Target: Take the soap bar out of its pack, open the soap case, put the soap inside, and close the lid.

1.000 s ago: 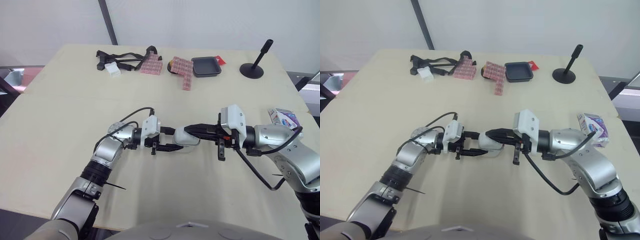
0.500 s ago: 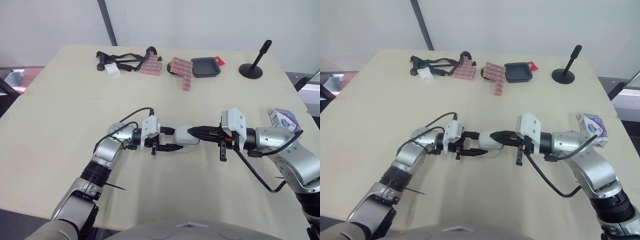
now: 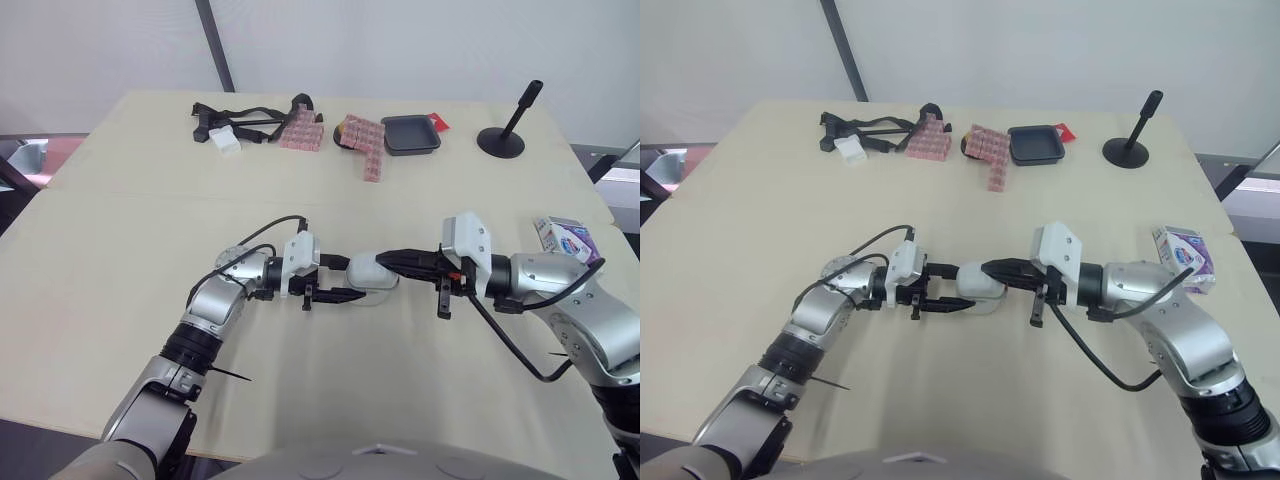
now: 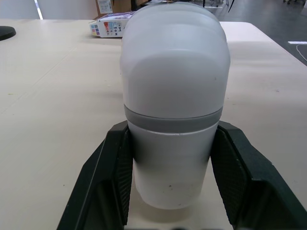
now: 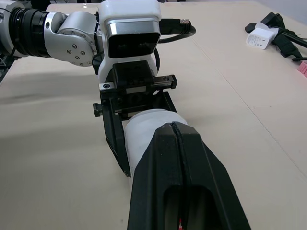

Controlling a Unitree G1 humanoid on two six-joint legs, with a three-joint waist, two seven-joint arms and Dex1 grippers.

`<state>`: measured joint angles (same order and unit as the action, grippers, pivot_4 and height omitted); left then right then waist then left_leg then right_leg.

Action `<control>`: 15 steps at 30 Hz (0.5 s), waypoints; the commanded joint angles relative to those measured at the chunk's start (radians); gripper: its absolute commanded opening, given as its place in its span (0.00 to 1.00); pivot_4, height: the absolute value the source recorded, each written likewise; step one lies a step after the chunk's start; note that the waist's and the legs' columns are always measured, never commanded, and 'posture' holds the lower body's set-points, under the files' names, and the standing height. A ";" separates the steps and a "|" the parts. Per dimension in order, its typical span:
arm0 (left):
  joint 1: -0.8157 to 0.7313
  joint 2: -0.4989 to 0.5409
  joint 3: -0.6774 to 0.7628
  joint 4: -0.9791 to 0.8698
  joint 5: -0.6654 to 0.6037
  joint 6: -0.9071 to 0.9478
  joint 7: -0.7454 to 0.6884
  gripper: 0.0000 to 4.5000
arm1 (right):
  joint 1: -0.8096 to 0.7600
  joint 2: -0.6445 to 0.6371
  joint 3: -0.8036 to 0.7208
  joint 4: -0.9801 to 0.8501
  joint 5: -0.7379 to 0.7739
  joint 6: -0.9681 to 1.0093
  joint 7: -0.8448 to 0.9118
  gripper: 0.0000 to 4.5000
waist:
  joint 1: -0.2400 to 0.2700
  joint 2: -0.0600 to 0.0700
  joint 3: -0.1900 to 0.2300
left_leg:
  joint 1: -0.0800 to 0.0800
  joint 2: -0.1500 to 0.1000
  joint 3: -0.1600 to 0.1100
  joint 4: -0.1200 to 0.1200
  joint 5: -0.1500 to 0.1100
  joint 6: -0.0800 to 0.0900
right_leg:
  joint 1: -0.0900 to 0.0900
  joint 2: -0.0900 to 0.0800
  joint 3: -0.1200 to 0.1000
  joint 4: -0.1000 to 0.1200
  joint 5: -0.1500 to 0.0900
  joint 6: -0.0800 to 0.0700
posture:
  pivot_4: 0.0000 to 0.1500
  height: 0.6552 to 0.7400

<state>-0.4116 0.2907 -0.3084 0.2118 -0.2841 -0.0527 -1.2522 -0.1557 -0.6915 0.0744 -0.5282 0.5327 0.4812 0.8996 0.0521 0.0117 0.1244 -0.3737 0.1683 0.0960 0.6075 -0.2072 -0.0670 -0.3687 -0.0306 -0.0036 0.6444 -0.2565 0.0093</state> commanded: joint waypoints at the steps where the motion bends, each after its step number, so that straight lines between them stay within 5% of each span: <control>1: -0.003 0.000 0.025 -0.043 -0.022 -0.009 0.005 0.41 | 0.027 -0.029 0.053 0.031 -0.051 0.043 -0.003 0.01 | -0.001 0.000 0.000 | 0.000 0.000 0.000 0.000 0.000 0.000 | 0.000 0.000 0.000 0.000 0.000 0.000 | 1.00 1.00; 15: 0.001 -0.001 0.030 -0.053 -0.027 -0.004 0.012 0.41 | 0.014 -0.021 0.024 0.054 -0.034 0.030 -0.019 0.01 | -0.001 0.000 0.000 | 0.001 0.000 0.000 0.000 0.000 0.000 | 0.001 0.000 0.000 -0.001 0.000 0.000 | 1.00 1.00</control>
<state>-0.4095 0.2902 -0.3077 0.2106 -0.2845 -0.0502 -1.2463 -0.1635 -0.7063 0.0791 -0.5279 0.5234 0.4762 0.8870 0.0508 0.0116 0.1241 -0.3729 0.1684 0.0961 0.6072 -0.2072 -0.0669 -0.3676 -0.0306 -0.0036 0.6437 -0.2565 0.0092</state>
